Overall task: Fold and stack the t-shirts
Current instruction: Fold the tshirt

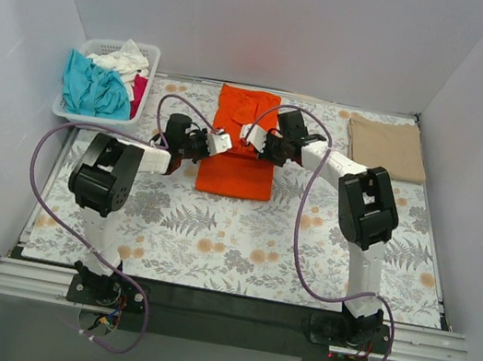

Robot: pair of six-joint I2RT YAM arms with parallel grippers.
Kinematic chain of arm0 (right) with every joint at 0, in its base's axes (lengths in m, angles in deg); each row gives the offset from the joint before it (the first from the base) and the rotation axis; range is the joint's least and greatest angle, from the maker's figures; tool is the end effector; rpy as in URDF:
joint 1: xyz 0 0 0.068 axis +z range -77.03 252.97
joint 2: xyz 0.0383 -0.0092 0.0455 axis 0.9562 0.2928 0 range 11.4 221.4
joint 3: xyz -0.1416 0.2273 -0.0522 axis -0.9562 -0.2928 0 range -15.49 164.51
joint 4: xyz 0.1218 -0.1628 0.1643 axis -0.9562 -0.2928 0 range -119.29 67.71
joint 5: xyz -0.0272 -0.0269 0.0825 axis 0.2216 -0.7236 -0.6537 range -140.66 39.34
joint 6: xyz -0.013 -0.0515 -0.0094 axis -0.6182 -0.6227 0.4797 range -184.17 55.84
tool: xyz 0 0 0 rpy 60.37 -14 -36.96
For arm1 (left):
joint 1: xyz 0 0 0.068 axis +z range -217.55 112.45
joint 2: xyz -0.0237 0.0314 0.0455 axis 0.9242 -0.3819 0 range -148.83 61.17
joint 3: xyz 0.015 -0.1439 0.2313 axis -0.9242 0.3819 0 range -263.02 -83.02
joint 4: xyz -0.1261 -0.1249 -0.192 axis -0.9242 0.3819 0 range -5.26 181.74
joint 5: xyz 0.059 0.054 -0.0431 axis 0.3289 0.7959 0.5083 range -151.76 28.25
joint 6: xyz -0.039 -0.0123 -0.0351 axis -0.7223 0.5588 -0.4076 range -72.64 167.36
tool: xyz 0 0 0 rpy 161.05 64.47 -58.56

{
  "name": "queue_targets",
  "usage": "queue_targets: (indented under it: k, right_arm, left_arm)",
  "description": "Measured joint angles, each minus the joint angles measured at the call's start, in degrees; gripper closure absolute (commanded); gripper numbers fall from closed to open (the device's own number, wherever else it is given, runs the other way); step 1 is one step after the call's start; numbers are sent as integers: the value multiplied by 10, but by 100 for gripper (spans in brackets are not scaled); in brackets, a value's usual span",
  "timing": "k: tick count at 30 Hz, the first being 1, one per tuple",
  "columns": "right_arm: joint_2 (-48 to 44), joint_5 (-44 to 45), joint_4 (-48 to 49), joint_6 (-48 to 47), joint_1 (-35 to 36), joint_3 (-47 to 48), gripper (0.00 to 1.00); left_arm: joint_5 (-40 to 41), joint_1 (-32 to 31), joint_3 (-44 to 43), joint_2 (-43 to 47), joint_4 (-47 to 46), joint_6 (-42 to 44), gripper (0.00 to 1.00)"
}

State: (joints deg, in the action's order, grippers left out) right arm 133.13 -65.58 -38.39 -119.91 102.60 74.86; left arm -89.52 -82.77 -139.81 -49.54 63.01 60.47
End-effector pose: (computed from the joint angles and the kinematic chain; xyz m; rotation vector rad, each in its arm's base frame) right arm 0.4062 0.2415 0.1818 -1.6901 1.6549 0.0937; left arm 0.3771 -0.1198 0.1416 0.7869 1.9538 -0.5370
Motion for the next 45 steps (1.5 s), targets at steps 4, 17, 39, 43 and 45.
queue_targets:
  k: [4,17,39,43,45]
  right_arm:
    - [10,10,2,8,0,13,71]
    - [-74,13,-9,93,-10,28,77]
    - [120,-191,-30,402,-97,130,89]
    - [129,-204,-21,422,-103,140,77]
    - [129,-204,-19,423,-103,140,68]
  left_arm:
    - [7,1,-4,-12,-1,-1,76]
    - [-28,31,-80,67,126,-130,71]
    - [-115,90,-141,-97,125,-536,87]
    - [-126,109,-172,-128,124,-566,81]
    - [-129,116,-181,-131,132,-569,78]
